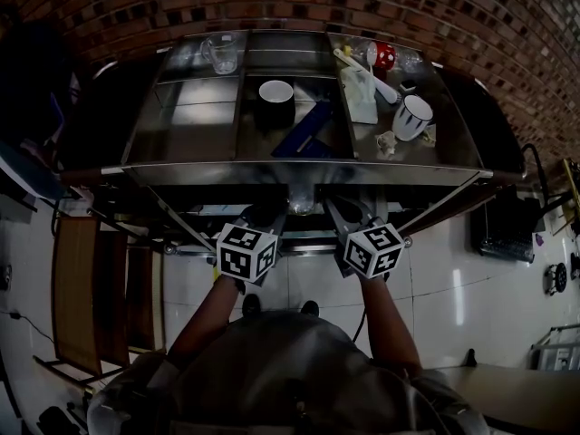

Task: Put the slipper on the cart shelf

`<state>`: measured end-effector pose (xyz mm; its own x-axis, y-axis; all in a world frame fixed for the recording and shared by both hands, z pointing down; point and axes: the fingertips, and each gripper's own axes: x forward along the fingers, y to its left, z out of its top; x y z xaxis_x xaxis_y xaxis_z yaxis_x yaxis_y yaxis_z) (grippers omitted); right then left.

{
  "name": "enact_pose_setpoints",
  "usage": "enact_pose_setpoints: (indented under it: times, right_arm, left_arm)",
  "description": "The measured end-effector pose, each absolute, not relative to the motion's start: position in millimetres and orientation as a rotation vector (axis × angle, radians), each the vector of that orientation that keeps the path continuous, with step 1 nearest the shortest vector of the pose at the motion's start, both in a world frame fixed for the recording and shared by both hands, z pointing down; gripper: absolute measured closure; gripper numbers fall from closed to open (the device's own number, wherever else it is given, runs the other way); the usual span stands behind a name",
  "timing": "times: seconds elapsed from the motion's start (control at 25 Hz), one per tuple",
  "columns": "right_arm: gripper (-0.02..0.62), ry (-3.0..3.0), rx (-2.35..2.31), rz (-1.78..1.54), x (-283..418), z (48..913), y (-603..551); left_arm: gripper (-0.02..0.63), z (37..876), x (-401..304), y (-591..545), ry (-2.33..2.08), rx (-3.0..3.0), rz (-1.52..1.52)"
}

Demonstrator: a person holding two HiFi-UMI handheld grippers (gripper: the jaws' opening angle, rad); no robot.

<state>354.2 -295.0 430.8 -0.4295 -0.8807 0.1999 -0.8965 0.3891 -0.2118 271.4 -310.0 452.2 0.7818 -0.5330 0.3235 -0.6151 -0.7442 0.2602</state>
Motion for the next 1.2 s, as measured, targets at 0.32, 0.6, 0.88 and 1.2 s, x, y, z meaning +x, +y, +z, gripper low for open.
enact_pose_setpoints:
  times: [0.32,0.6,0.88,1.2]
  right_arm:
    - [0.592,-2.57,1.644,0.431,355.4,428.7,-292.6]
    - [0.592,-2.566,1.658,0.436,359.2,427.2,-288.6]
    - [0.592,-2.567,1.658,0.435,359.2,426.3,-287.2]
    - [0.592,-2.566,1.666,0.429,359.6,423.5,-287.8]
  left_arm:
    - [0.598,450.4,273.4,-308.9,-0.868,2.627,0.322]
    - [0.598,450.4,277.5,-304.6,-0.848,2.632,0.33]
    - [0.598,451.9,277.3,-303.8,-0.843,2.635,0.336]
    - [0.598,453.1,275.9,-302.8,-0.849,2.631,0.338]
